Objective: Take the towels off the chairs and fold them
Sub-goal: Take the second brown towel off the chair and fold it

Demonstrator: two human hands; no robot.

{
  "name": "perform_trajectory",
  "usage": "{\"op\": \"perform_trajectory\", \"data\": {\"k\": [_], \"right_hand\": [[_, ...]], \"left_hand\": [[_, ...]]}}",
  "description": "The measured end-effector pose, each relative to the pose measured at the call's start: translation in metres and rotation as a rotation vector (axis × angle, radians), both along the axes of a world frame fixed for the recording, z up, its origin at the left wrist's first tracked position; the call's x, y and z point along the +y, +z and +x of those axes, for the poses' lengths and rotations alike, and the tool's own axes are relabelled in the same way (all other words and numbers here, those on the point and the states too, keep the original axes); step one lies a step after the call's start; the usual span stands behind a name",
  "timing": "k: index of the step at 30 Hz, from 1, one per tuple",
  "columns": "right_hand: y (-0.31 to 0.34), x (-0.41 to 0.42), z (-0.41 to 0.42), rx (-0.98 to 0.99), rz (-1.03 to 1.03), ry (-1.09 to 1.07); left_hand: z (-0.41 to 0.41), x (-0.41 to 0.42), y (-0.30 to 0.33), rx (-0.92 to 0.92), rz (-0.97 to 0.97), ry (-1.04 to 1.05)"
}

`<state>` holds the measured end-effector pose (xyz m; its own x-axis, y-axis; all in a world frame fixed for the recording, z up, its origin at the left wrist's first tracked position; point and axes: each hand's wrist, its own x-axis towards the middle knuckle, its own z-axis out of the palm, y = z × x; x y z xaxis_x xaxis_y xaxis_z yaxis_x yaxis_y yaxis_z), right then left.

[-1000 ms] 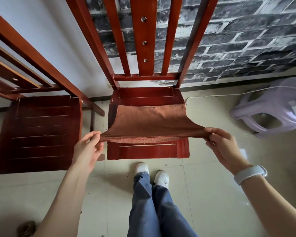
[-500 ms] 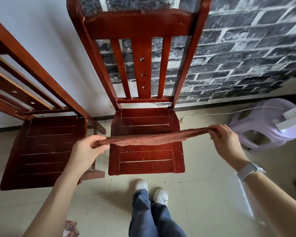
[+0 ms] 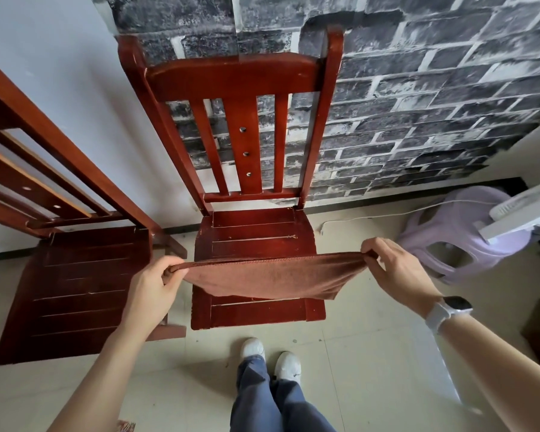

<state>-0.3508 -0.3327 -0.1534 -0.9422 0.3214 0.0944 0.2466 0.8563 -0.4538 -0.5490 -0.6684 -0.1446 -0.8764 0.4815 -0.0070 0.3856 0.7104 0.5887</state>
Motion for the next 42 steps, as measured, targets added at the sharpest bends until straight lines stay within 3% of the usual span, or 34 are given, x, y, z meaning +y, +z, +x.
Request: {"op": "perform_trajectory", "data": {"k": [5,13,27,42], "right_hand": [[0.003,0.005,0.002,-0.032,0.017,0.116],[-0.009,0.008,0.001,-0.056,0.009,0.05],[0.005,0.013,-0.011,0.07,0.264,0.067],[0.016,0.012,-0.013,0.122,-0.009,0.052]], "left_hand": [[0.003,0.0,0.01,0.019,-0.053,-0.082],[0.006,-0.008,0.01,0.03,-0.117,-0.155],[-0.002,-0.014,0.014,0.189,-0.105,-0.244],[-0.013,-0.018,0.025,0.111,0.052,-0.044]]}}
